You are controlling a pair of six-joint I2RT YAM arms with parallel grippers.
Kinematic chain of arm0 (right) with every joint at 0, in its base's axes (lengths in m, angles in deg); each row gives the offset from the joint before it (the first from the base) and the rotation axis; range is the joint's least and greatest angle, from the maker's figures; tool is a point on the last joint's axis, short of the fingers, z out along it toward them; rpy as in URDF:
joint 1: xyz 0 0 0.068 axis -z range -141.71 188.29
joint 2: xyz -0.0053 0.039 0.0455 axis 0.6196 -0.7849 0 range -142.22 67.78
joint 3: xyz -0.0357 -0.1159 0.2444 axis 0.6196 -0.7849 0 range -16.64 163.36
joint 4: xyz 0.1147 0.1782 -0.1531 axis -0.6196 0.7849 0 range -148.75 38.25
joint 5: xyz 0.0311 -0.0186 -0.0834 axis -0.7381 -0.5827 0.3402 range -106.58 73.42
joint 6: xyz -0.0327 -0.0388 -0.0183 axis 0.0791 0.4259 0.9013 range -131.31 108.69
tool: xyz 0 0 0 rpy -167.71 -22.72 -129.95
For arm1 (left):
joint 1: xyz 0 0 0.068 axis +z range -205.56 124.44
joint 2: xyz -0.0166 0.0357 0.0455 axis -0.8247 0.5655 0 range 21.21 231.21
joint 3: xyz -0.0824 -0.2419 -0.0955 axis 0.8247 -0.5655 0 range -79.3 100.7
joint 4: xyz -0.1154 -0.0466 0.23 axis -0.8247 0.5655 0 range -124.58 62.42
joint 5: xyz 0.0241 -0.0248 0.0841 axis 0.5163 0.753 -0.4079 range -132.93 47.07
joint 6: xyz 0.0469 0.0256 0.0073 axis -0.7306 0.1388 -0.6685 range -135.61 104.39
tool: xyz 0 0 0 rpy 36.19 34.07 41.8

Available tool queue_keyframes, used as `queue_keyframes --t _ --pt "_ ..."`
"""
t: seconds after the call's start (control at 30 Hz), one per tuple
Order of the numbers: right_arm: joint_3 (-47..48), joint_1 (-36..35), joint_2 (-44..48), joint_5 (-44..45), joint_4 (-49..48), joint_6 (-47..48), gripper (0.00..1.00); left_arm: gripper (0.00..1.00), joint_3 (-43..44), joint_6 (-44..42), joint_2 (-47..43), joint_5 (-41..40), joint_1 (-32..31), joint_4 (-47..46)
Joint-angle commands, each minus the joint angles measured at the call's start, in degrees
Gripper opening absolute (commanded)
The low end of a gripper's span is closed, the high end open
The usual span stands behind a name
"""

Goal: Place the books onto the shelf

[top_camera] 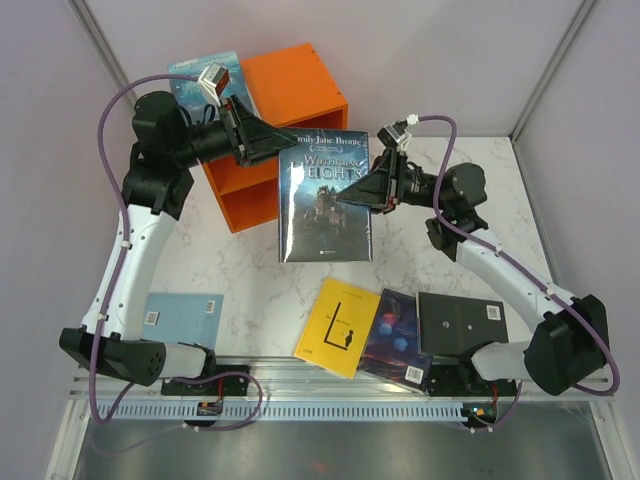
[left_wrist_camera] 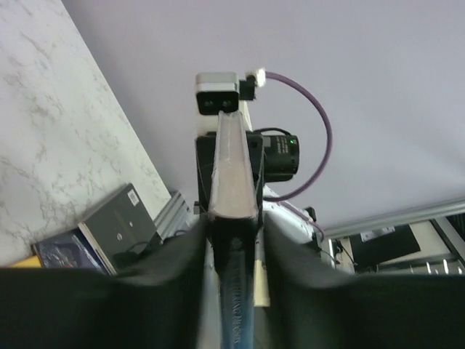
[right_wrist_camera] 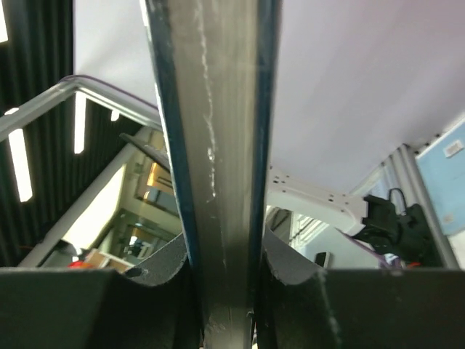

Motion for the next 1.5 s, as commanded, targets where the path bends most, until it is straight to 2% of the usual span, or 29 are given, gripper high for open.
queue_keyframes --t 0.0,0.07,0.1,0.17,0.2,0.3,0.4,0.6,0.87,1.13,1.37,1.4,1.43,1.47 --pt "7.19 -0.46 2.34 -2.48 19.00 14.15 0.00 0.53 3.11 -3.51 -1.93 -4.38 2.49 -2.61" --pt "10.08 0.15 0.24 -1.33 19.14 14.26 0.00 0.75 3.10 -4.66 -3.42 -3.77 5.03 0.01" --pt "10.88 0.42 -0.56 -0.54 17.57 13.38 0.00 0.90 3.45 -5.01 -4.12 -3.33 6.35 0.90" --pt "13.95 1.20 -3.01 -0.18 16.59 11.63 0.00 1.00 3.54 -5.36 -6.05 -0.98 11.44 2.57" --pt "15.19 1.56 -3.90 0.00 16.59 11.36 0.00 1.00 3.72 -5.10 -6.50 0.26 15.81 2.93" --pt "20.37 2.26 -7.06 0.00 15.98 9.69 0.00 1.00 3.46 -4.92 -7.99 4.83 21.72 4.24" --pt "25.12 2.53 -10.49 0.61 12.74 5.84 0.00 1.00 2.14 -5.19 -9.48 6.16 23.06 4.60" --pt "29.52 2.27 -16.39 2.54 0.17 -4.55 0.00 0.93 -1.11 -5.36 -11.16 5.55 23.06 4.69" --pt "36.02 -0.46 -20.87 4.48 0.68 -5.17 0.00 0.91 -4.80 -6.77 -11.78 4.67 21.57 4.60" --pt "39.72 -3.62 -24.65 5.71 1.56 -4.64 0.00 0.90 -3.75 -7.21 -10.72 3.96 17.79 3.72" --pt "43.06 -5.64 -27.90 6.59 2.09 -4.55 0.00 0.77 -5.06 -8.44 -10.54 2.91 11.65 2.84" --pt "43.67 -5.99 -28.34 6.68 1.82 -4.81 0.00 0.74 -5.50 -8.53 -10.72 2.56 11.20 2.84" --pt "44.72 -6.35 -29.21 6.59 1.91 -5.17 0.00 0.65 -6.38 -8.62 -10.89 1.78 10.85 2.84" --pt "45.17 -6.52 -29.57 6.50 1.82 -5.34 0.00 0.60 -6.74 -8.88 -10.98 1.59 10.15 2.84"
